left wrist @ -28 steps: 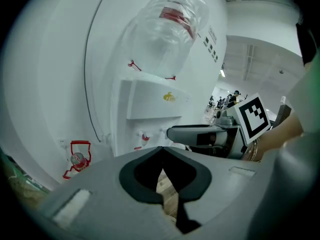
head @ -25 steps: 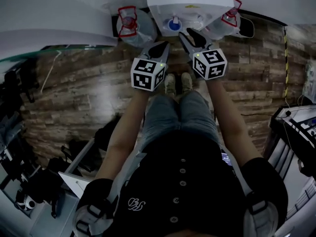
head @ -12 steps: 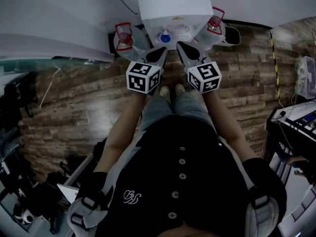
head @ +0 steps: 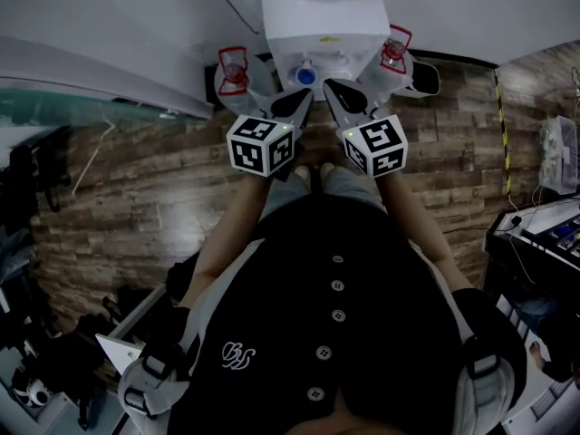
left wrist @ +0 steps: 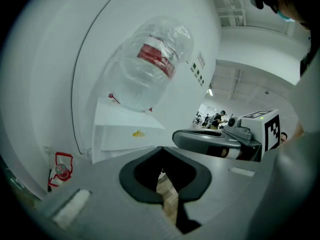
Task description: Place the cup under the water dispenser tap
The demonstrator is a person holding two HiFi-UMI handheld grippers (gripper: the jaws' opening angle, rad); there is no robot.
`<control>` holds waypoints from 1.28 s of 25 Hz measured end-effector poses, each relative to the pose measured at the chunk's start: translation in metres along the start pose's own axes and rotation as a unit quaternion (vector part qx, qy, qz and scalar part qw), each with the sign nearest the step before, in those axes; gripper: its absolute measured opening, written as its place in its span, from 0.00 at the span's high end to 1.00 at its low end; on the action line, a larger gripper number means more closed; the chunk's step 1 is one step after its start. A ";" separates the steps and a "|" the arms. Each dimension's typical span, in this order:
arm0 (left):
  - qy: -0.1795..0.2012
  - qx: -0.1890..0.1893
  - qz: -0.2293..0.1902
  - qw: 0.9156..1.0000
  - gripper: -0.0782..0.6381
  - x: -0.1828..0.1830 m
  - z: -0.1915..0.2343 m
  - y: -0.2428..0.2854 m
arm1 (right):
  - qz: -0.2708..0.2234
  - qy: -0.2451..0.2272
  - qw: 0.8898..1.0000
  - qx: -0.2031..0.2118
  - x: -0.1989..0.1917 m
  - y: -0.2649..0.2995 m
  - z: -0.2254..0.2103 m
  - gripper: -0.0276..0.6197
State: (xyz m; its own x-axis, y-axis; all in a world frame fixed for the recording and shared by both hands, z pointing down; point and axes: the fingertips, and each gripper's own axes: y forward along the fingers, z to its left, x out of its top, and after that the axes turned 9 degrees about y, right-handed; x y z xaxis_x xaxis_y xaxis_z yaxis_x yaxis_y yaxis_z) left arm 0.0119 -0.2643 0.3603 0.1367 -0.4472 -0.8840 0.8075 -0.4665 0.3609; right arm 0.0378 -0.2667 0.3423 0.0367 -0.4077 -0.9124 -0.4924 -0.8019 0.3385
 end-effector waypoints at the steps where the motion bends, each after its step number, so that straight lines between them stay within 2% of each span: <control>1: -0.007 -0.001 -0.006 1.000 0.89 0.002 -0.002 -0.002 | 0.000 -0.001 1.000 0.003 0.002 -0.003 0.002 0.96; 3: -0.015 0.000 -0.016 1.000 0.89 0.006 -0.003 -0.005 | -0.001 -0.001 1.000 0.008 0.006 -0.011 0.007 0.96; 7: 0.008 0.005 -0.017 1.000 0.89 0.010 -0.004 -0.009 | 0.002 0.005 1.000 0.017 0.007 -0.022 0.014 0.96; 17: 0.029 0.008 -0.009 1.000 0.89 0.002 -0.009 -0.012 | 0.001 0.015 0.999 0.031 0.000 -0.031 0.016 0.96; 24: 0.021 0.016 -0.001 1.000 0.89 -0.002 -0.008 -0.012 | 0.008 0.010 0.999 0.038 -0.003 -0.031 0.018 0.96; 32: 0.025 0.009 0.006 1.000 0.89 -0.007 -0.017 -0.007 | 0.018 0.009 0.999 0.036 -0.007 -0.035 0.019 0.96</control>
State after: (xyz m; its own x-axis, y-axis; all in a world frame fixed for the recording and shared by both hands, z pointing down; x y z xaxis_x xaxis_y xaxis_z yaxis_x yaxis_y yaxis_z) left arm 0.0146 -0.2448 0.3590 0.1742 -0.4143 -0.8933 0.7952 -0.4759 0.3758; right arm 0.0383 -0.2277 0.3321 0.0330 -0.4450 -0.8949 -0.5544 -0.7532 0.3540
